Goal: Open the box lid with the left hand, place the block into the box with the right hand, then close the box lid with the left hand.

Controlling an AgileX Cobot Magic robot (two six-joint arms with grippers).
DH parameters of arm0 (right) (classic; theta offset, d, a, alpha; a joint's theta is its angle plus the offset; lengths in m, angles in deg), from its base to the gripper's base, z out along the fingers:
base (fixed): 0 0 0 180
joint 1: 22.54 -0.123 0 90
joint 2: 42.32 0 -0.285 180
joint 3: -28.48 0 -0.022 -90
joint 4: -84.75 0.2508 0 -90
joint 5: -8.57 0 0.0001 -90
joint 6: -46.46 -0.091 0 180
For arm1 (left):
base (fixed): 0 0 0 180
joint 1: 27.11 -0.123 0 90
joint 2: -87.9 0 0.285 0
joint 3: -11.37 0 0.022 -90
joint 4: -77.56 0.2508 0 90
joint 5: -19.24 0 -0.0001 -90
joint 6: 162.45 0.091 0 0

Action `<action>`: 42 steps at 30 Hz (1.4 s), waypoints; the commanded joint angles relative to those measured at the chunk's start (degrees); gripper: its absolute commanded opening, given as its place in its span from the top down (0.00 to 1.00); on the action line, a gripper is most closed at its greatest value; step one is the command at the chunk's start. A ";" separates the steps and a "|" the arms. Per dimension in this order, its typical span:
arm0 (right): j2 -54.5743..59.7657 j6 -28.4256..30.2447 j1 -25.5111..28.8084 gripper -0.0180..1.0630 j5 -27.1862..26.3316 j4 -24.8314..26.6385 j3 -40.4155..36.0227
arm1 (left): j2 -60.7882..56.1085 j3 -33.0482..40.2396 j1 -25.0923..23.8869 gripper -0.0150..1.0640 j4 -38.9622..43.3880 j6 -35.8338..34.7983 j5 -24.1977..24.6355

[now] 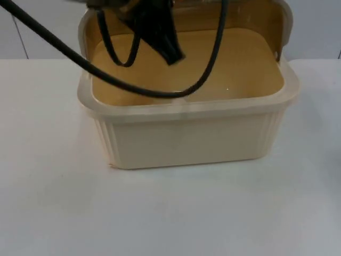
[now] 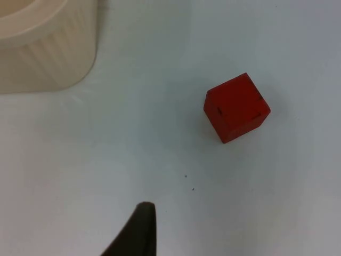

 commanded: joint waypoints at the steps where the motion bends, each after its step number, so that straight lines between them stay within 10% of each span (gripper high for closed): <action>1: -0.15 0.49 0.22 0.01 -0.10 -0.37 -0.18 | -3.64 -0.26 1.77 0.99 -10.70 4.60 0.51; 8: -0.15 0.49 0.22 0.01 0.13 -0.36 -0.18 | -10.16 -0.17 2.51 0.99 -40.27 21.03 10.88; 14: -0.15 0.49 0.22 0.01 0.24 -0.36 -0.18 | -14.21 1.46 -0.55 0.99 -47.34 21.03 12.77; 31: -0.15 0.61 0.22 0.01 0.89 0.36 -0.18 | -35.08 18.93 -28.20 0.99 -76.70 31.13 10.14; 42: -0.15 3.70 0.22 0.01 1.15 2.50 -0.18 | -47.82 29.26 -30.18 0.99 -80.63 32.61 10.18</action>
